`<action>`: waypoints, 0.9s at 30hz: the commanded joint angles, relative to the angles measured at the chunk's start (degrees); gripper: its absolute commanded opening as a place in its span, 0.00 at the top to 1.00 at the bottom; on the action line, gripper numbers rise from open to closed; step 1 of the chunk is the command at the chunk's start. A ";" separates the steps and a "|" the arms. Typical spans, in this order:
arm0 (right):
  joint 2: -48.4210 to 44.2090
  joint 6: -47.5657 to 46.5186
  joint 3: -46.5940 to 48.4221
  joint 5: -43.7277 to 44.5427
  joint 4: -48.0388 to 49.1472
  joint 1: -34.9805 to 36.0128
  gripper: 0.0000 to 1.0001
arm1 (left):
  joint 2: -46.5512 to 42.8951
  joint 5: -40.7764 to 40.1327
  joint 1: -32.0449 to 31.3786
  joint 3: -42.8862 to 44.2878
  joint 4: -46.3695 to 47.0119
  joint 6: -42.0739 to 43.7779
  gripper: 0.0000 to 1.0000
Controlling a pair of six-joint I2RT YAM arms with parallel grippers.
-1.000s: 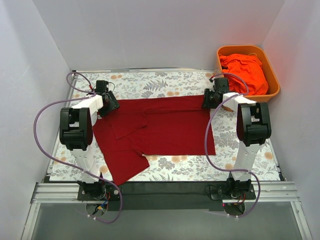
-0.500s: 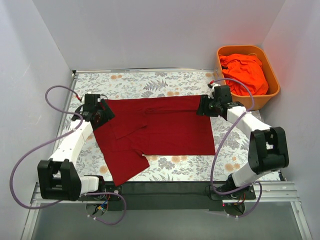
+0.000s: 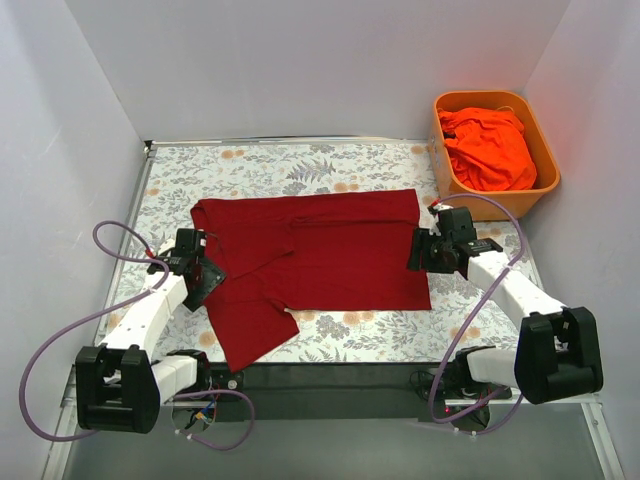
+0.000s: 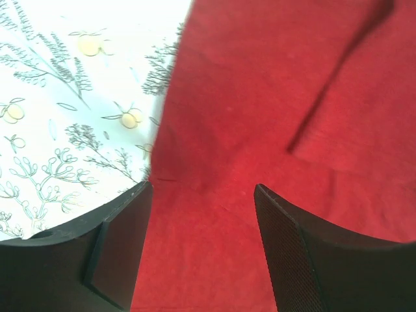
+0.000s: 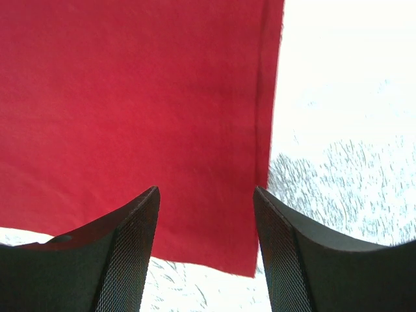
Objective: Fold and stack the t-shirts
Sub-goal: Fold the tshirt
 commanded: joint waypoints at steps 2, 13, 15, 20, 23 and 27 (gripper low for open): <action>-2.72 -0.02 -2.55 2.43 -1.64 0.21 0.44 | 1.79 -3.82 0.12 -1.28 0.78 -3.25 0.41; -4.39 0.86 -5.01 5.51 -4.54 0.04 0.44 | 7.94 -3.56 0.12 -3.66 3.42 -4.13 0.48; -4.57 0.95 -5.45 5.51 -5.15 -0.05 0.44 | 8.56 -2.85 0.12 -3.48 3.25 -3.78 0.55; -5.10 1.83 -7.74 5.07 -7.17 -0.14 0.45 | 6.72 -1.62 0.12 -3.04 3.16 -2.64 0.83; -6.15 1.92 -8.62 6.56 -8.49 -0.40 0.46 | 5.66 -0.92 0.12 -3.04 3.68 -1.84 0.96; -7.47 2.00 -8.80 8.15 -9.64 -0.49 0.50 | 5.66 -0.30 0.12 -3.04 4.21 -1.23 1.00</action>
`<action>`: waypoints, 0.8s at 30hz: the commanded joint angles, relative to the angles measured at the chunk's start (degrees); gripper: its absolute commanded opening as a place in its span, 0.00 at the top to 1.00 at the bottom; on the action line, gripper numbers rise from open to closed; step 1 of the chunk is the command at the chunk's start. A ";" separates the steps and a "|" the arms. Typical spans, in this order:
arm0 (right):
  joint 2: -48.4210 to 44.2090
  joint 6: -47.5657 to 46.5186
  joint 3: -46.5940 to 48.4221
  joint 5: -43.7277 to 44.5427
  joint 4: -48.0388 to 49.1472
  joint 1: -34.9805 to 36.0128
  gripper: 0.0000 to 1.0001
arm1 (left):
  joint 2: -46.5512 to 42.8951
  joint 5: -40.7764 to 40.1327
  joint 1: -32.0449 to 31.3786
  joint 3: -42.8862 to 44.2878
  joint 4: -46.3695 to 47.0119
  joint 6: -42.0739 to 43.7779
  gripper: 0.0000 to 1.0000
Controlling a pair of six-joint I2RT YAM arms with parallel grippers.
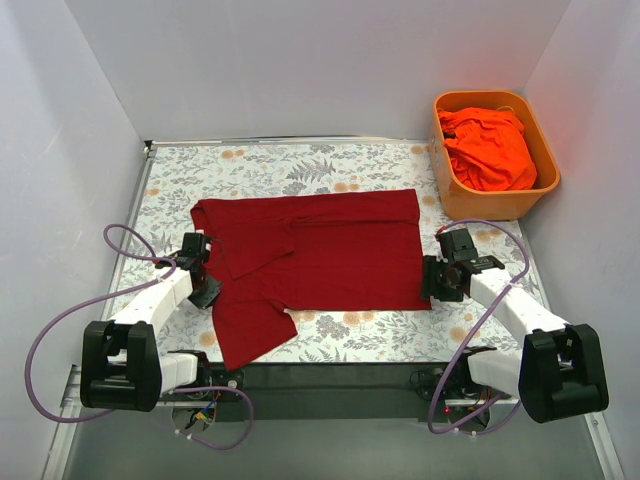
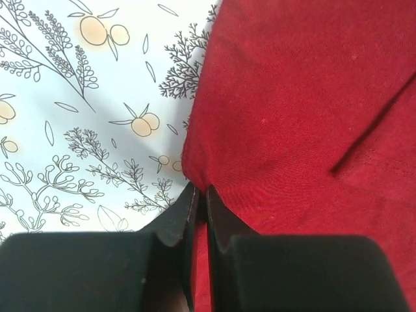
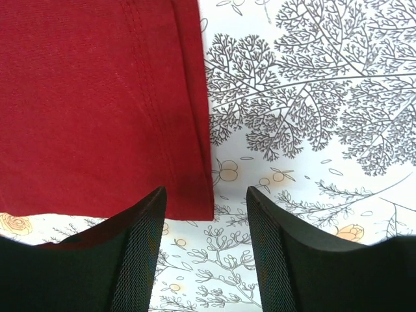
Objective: Fold and stack the t-shirts
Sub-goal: Fold the tshirt
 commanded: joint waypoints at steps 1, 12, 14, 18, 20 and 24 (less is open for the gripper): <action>-1.68 0.73 0.17 2.11 -1.55 -0.34 0.51 | -1.48 0.68 0.08 -0.09 1.15 0.81 1.00; -1.24 1.61 -0.54 -1.75 -3.75 -0.34 0.59 | -4.30 0.24 0.08 -0.71 2.30 1.07 1.00; -0.72 1.70 -0.36 -2.10 -4.28 -0.25 0.59 | -4.30 0.16 0.08 -0.53 2.38 1.07 1.00; 1.65 1.61 -0.36 -2.72 -4.01 -0.25 0.60 | -5.44 -0.02 0.08 -0.71 2.47 1.07 1.00; 2.27 1.70 -0.45 -2.81 -3.75 -0.25 0.62 | -5.79 -0.02 0.08 -0.80 2.47 1.16 1.00; 1.93 1.61 -0.80 -2.72 -3.22 -0.25 0.70 | -5.97 -0.02 0.08 -0.88 2.56 1.16 1.00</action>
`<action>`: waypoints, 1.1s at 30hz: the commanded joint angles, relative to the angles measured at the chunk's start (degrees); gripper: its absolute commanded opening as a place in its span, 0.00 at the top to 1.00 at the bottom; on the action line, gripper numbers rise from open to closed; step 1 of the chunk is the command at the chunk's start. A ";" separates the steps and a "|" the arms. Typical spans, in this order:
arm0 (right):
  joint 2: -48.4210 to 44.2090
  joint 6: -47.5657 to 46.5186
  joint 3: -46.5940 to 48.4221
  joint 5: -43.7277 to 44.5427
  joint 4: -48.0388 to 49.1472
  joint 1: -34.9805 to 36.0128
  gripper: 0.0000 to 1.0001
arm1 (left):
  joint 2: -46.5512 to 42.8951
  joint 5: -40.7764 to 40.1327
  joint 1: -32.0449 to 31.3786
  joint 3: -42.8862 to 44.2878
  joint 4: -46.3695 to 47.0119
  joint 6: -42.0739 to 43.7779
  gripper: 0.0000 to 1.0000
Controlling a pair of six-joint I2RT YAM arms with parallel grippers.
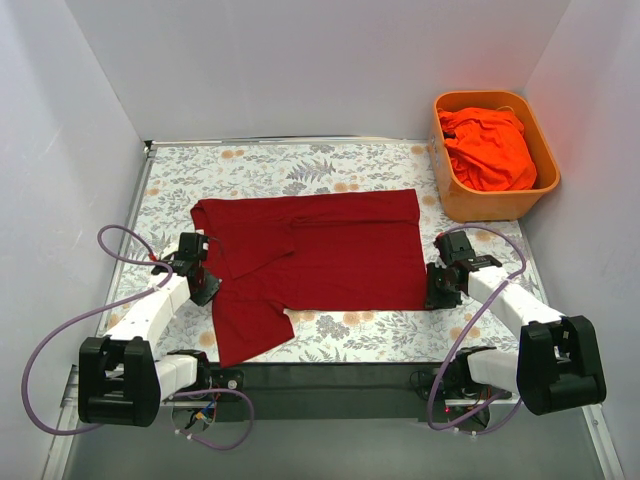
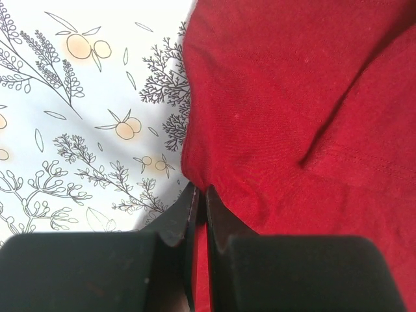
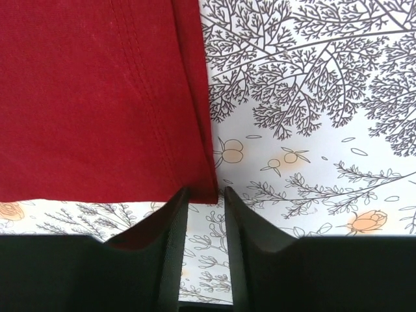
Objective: Fold and stack the t-shirts
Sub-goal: Fold the tshirt
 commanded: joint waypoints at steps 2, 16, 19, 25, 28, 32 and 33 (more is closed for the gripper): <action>0.02 0.19 -0.14 -0.64 0.03 -0.23 0.86 | -1.84 -0.48 0.08 -0.36 0.77 0.20 1.00; 1.07 -1.83 14.69 2.43 -2.51 -0.49 0.99 | -1.85 0.22 3.68 11.76 -3.54 4.15 1.00; 2.92 -2.53 17.43 2.87 -2.69 -0.75 0.99 | -0.18 0.40 4.12 14.05 -3.10 5.38 1.00; 8.63 -3.50 25.51 3.14 -2.43 -1.11 0.99 | 4.13 1.28 6.67 18.18 -1.52 7.67 1.00; 11.71 -4.29 29.20 3.57 -2.43 -1.37 0.99 | 7.47 2.16 7.37 20.29 -0.82 8.55 1.00; 15.83 -4.55 32.81 3.23 -2.16 -1.46 0.99 | 11.16 3.48 7.37 22.13 0.94 9.16 1.00; 16.45 -4.55 33.86 3.14 -2.08 -1.37 0.99 | 11.78 3.56 7.37 22.40 1.20 9.25 1.00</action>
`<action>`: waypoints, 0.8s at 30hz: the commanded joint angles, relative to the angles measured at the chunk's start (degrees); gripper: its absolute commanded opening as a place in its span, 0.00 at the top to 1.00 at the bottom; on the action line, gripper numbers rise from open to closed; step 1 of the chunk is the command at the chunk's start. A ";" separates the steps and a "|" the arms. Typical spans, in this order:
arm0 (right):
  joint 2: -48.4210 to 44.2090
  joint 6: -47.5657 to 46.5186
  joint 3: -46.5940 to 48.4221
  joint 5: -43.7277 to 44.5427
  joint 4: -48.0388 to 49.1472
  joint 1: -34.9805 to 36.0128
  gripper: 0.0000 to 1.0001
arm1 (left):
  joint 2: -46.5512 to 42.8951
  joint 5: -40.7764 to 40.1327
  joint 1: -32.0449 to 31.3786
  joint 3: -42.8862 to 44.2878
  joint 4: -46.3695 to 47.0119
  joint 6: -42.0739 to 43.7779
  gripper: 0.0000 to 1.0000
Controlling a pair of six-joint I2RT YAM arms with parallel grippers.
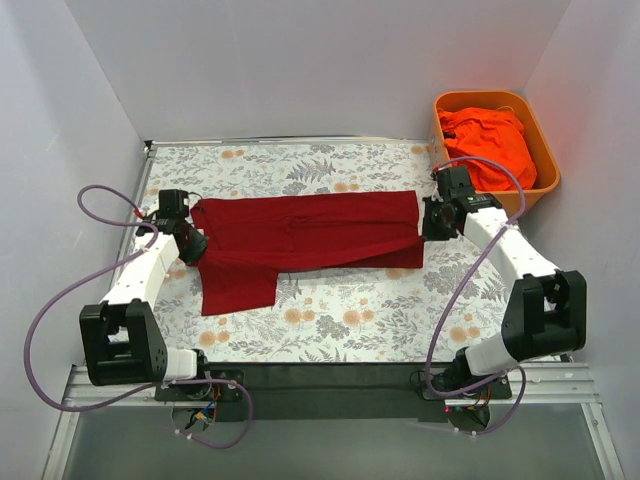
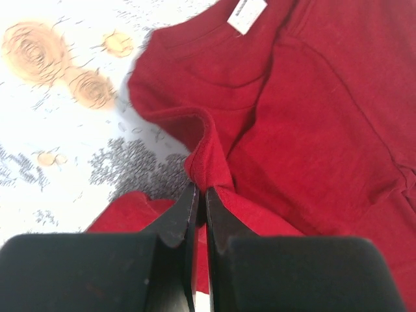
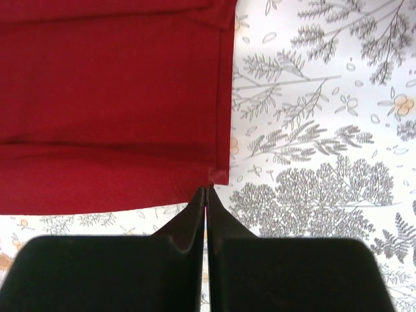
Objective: Fold and stack the t-shirts
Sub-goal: Fold the tshirt
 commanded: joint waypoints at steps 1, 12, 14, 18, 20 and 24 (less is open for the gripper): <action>2.23 -1.14 4.19 0.93 0.42 -0.30 0.99 | 1.73 0.94 0.46 3.02 2.10 1.66 1.00; 9.52 -1.06 8.93 1.90 2.17 -0.30 0.99 | 10.61 3.76 0.47 6.01 4.74 2.55 0.97; 11.01 -0.88 9.72 2.07 2.79 -0.39 0.99 | 11.75 3.67 0.38 6.45 5.00 2.20 0.97; 13.65 -0.53 10.96 2.86 3.58 -0.65 0.99 | 12.90 2.53 0.47 6.45 5.35 1.41 0.97; 14.97 -0.44 11.13 3.47 4.28 -0.74 0.99 | 13.25 2.00 0.64 6.10 5.62 1.23 0.97; 17.43 -0.35 11.40 3.74 5.51 -1.09 0.99 | 14.65 1.73 1.08 5.92 6.59 0.61 0.97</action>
